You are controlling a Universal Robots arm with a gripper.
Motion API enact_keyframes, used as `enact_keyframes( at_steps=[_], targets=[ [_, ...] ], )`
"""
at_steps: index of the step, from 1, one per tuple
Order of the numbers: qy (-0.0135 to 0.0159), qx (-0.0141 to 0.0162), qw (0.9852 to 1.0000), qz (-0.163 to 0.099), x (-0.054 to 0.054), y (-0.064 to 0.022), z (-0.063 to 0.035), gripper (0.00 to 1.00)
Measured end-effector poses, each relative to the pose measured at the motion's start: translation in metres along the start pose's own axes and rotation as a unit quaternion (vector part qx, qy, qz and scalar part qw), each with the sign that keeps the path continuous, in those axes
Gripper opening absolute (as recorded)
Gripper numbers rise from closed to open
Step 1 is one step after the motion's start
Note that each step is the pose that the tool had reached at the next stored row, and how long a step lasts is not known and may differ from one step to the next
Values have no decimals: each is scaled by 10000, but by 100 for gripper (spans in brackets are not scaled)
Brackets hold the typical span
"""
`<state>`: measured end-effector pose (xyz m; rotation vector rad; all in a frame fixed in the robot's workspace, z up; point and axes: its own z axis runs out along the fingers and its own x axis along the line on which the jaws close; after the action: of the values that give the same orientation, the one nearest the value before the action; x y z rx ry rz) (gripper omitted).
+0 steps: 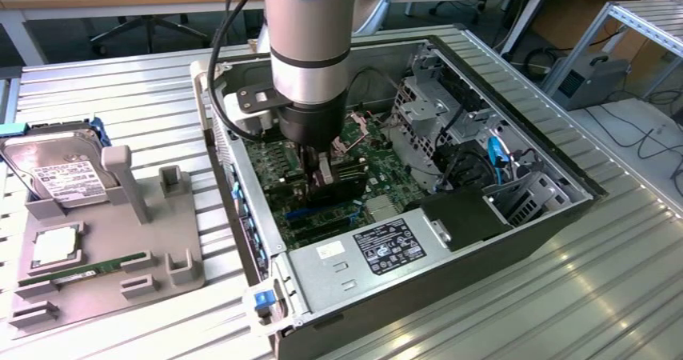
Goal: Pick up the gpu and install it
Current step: 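Insert the gpu into the slot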
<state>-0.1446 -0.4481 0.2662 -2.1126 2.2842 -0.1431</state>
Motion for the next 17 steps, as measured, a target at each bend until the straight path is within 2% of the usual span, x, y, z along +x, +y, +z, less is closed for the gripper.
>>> enact_keyframes(
  at_steps=[8, 12, 17],
  targets=[
    [-1, -1, 10000, 15, -30, 3, 18, 27],
    [-33, -3, 10000, 18, -32, 9, 17, 27],
    [-35, -3, 10000, 19, -32, 10, 17, 27]
  ],
)
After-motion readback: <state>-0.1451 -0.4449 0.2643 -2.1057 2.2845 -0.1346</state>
